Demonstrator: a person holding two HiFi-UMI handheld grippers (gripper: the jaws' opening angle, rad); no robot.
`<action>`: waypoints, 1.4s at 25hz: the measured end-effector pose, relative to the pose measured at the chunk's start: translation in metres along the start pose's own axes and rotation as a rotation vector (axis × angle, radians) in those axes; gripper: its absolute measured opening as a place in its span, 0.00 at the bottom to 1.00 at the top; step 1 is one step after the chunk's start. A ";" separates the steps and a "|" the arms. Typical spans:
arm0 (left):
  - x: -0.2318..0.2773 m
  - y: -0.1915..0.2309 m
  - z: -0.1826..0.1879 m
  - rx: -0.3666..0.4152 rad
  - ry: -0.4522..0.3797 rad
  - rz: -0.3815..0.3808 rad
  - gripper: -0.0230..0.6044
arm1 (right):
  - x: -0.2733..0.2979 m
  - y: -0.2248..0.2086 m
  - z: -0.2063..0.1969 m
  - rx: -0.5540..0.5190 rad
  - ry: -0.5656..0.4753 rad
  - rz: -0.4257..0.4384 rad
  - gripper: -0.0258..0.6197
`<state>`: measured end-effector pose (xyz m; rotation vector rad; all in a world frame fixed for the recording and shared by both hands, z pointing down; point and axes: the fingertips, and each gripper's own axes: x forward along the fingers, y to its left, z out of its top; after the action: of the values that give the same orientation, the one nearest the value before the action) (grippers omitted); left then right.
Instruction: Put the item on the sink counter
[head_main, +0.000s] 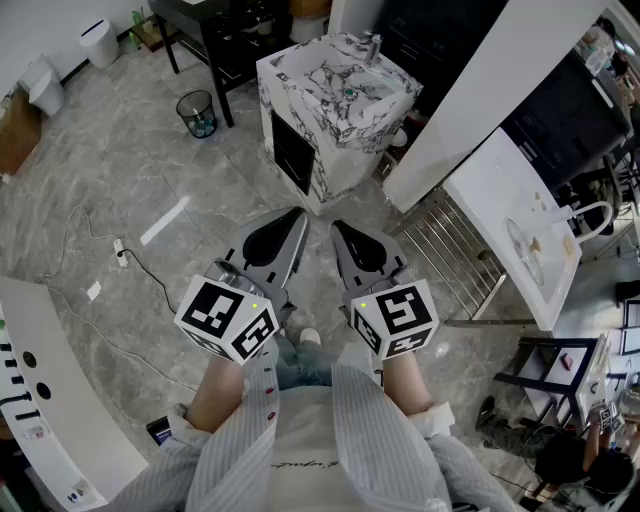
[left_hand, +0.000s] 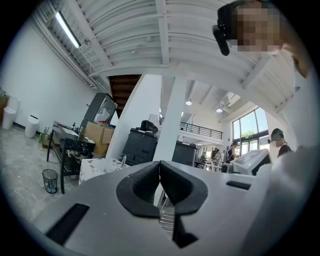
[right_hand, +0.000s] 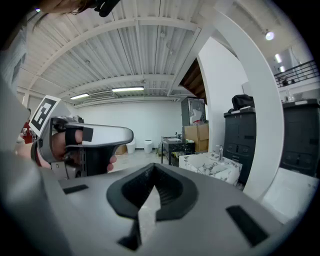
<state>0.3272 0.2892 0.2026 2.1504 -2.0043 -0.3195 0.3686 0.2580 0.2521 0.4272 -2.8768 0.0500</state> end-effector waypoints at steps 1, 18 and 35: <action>0.002 0.000 0.000 0.002 0.000 0.000 0.06 | 0.000 -0.001 0.001 -0.002 -0.002 0.003 0.05; 0.020 -0.018 -0.017 0.017 -0.007 0.062 0.06 | -0.017 -0.035 -0.010 0.003 -0.029 0.025 0.05; 0.074 0.087 0.012 0.017 -0.013 0.024 0.06 | 0.097 -0.055 0.010 -0.031 -0.008 -0.002 0.05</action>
<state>0.2454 0.2096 0.2128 2.1379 -2.0453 -0.3154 0.2916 0.1772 0.2648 0.4248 -2.8808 0.0042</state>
